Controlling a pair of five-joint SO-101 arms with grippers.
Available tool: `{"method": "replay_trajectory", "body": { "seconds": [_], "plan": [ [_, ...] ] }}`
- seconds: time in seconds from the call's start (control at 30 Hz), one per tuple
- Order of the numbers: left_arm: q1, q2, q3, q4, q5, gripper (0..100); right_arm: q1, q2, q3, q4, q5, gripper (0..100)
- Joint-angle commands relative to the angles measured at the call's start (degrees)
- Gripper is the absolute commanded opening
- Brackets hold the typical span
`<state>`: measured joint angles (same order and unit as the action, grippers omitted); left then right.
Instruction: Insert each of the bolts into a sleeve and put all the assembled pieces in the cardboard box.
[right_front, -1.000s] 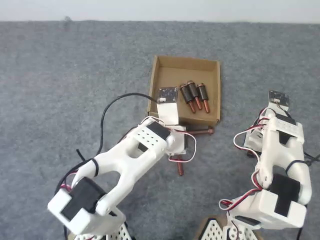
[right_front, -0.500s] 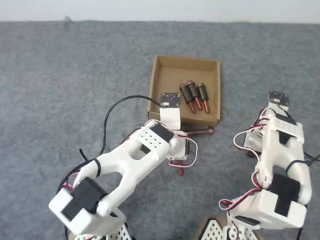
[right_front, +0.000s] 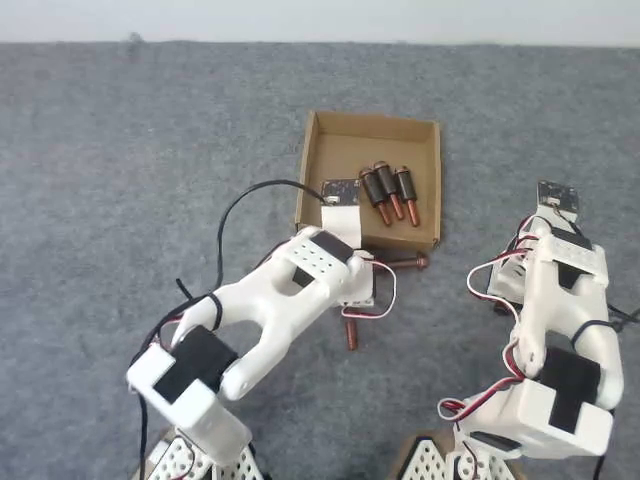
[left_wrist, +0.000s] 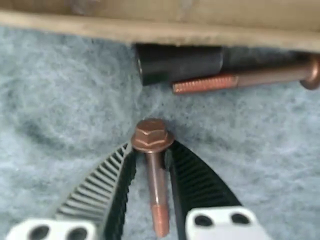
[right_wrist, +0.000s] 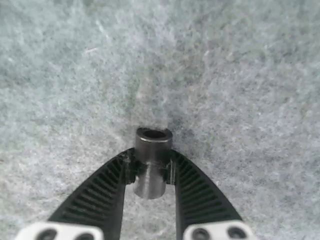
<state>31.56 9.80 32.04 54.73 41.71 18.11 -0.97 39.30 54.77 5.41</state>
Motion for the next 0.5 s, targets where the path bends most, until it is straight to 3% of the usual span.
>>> {"method": "replay_trajectory", "body": {
  "seconds": [0.0,0.17,0.47],
  "plan": [
    [-0.4,0.3,-2.5,0.2,0.5,9,0.5,0.3,-2.8,-0.7,1.1,3.1],
    [-0.4,0.3,-2.3,0.2,-0.6,0,0.5,0.3,-2.8,-0.7,1.1,3.1],
    [-0.4,-1.5,-2.5,3.3,-7.2,1,0.5,0.3,-2.8,-0.7,1.1,3.1]
  ]
}}
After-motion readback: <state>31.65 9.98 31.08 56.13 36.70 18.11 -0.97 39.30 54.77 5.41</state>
